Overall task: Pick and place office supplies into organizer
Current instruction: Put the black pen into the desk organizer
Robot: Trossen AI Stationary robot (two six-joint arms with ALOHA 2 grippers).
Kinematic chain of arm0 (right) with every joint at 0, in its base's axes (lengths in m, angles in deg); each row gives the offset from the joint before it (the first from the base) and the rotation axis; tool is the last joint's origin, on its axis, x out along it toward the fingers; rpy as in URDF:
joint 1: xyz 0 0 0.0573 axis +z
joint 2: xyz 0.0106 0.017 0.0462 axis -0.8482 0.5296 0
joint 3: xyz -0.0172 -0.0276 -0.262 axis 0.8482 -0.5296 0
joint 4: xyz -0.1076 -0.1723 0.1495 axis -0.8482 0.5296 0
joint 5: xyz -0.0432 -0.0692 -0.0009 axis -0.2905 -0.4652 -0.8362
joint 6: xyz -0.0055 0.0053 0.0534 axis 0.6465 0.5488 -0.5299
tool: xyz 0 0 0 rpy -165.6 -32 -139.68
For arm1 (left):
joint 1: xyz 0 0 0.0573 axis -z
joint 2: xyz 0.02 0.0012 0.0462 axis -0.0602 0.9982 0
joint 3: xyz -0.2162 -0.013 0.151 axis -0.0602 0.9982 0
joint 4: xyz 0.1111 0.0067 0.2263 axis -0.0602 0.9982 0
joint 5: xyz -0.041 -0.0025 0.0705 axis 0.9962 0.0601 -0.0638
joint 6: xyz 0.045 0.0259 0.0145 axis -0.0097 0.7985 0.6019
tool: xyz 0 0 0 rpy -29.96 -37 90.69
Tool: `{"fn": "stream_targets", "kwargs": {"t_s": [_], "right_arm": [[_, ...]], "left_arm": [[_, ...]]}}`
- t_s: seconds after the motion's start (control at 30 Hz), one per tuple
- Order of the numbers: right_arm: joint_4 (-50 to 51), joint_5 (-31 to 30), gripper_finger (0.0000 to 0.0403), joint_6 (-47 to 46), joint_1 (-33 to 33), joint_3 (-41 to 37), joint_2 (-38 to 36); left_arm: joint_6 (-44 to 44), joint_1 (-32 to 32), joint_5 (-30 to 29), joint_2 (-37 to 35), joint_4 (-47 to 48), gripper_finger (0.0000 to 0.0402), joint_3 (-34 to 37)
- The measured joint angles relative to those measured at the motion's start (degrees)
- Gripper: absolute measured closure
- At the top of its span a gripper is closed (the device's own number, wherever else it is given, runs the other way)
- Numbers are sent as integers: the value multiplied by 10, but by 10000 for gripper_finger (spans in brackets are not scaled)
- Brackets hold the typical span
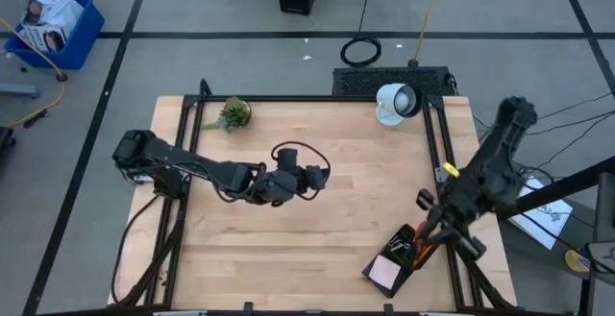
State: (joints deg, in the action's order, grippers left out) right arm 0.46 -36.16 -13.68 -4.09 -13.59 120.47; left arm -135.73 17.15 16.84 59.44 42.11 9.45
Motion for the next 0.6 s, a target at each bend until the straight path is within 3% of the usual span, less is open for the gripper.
{"fn": "stream_targets", "kwargs": {"t_s": [0.23,0.37,0.47,0.6], "right_arm": [[37,-231,362,15,160,0,43],[46,-338,362,11,218,0,75],[67,-396,362,-22,249,0,96],[137,-420,361,-134,273,0,119]], "left_arm": [[2,3,-1,0,1,327,0],[2,3,0,0,0,327,0],[3,3,0,0,0,327,0],[3,3,0,0,0,327,0]]}}
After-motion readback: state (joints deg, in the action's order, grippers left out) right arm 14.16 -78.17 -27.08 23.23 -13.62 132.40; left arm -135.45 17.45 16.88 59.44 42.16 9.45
